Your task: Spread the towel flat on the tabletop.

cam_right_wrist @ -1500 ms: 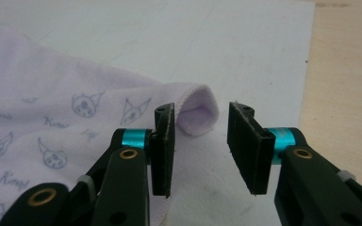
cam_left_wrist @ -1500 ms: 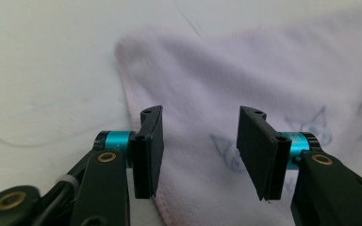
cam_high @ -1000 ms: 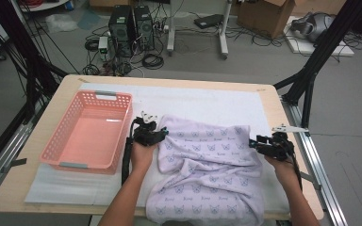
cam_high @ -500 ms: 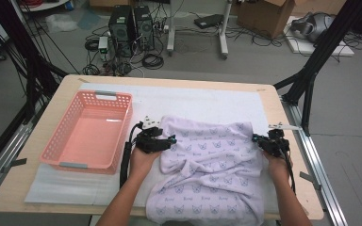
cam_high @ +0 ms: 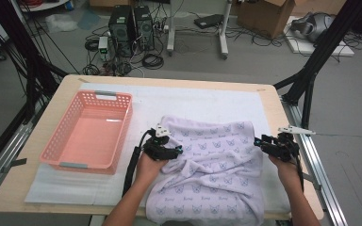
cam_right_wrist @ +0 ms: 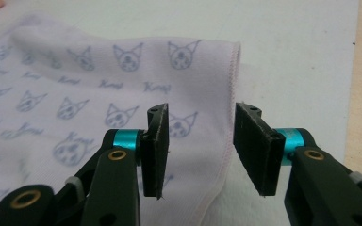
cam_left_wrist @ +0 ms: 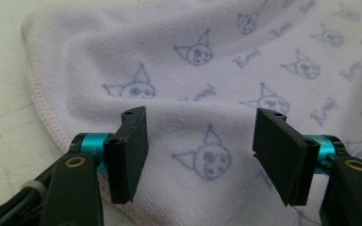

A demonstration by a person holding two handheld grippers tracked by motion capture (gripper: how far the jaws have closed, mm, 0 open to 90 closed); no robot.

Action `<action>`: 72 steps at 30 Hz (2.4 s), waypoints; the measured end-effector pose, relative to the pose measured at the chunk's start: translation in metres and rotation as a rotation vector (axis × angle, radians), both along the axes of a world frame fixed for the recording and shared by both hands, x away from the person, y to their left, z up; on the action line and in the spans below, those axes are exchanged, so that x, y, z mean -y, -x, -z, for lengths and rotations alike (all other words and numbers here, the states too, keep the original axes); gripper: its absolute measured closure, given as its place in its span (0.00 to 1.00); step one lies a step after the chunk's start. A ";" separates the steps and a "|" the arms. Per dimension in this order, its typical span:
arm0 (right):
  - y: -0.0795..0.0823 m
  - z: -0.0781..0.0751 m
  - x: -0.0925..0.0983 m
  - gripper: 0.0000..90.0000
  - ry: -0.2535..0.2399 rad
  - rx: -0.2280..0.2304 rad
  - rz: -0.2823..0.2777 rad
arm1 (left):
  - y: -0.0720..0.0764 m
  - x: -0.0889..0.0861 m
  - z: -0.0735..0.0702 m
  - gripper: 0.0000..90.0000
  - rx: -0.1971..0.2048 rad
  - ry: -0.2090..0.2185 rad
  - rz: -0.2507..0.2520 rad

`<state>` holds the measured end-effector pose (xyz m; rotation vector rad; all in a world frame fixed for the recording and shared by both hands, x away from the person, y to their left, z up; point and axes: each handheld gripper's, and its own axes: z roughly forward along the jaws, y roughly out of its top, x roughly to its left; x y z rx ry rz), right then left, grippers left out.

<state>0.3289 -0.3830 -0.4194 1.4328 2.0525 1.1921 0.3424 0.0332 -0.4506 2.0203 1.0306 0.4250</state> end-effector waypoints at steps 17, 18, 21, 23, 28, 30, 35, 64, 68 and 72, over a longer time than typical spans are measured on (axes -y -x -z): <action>0.031 -0.005 0.008 0.57 0.009 0.014 -0.058 | -0.022 -0.034 -0.013 0.58 0.060 0.173 -0.202; 0.031 -0.005 0.007 0.57 0.008 0.009 -0.068 | -0.020 -0.033 -0.014 0.55 0.047 0.166 -0.179; 0.032 -0.003 0.004 0.56 0.014 0.005 -0.080 | -0.011 -0.033 -0.019 0.48 0.034 0.179 -0.126; 0.033 -0.004 0.001 0.55 0.012 0.008 -0.083 | -0.003 -0.035 -0.023 0.48 0.057 0.206 -0.116; 0.032 -0.007 -0.001 0.55 0.007 0.015 -0.102 | 0.011 -0.039 -0.026 0.48 0.030 0.192 -0.049; 0.030 -0.004 -0.005 0.55 0.014 -0.007 -0.126 | 0.015 -0.039 -0.024 0.49 0.013 0.204 -0.017; 0.026 0.010 -0.019 0.55 0.051 -0.062 -0.202 | 0.019 -0.024 -0.017 0.50 -0.044 0.148 0.048; 0.007 0.007 -0.021 0.71 0.072 0.106 0.030 | 0.003 -0.038 -0.019 0.60 0.113 0.079 -0.126; 0.019 -0.002 -0.017 0.69 0.057 0.129 0.005 | 0.017 -0.048 -0.020 0.59 0.084 0.111 -0.122; 0.022 -0.006 -0.008 0.68 -0.007 0.094 0.014 | 0.028 -0.050 -0.013 0.59 0.038 0.113 -0.109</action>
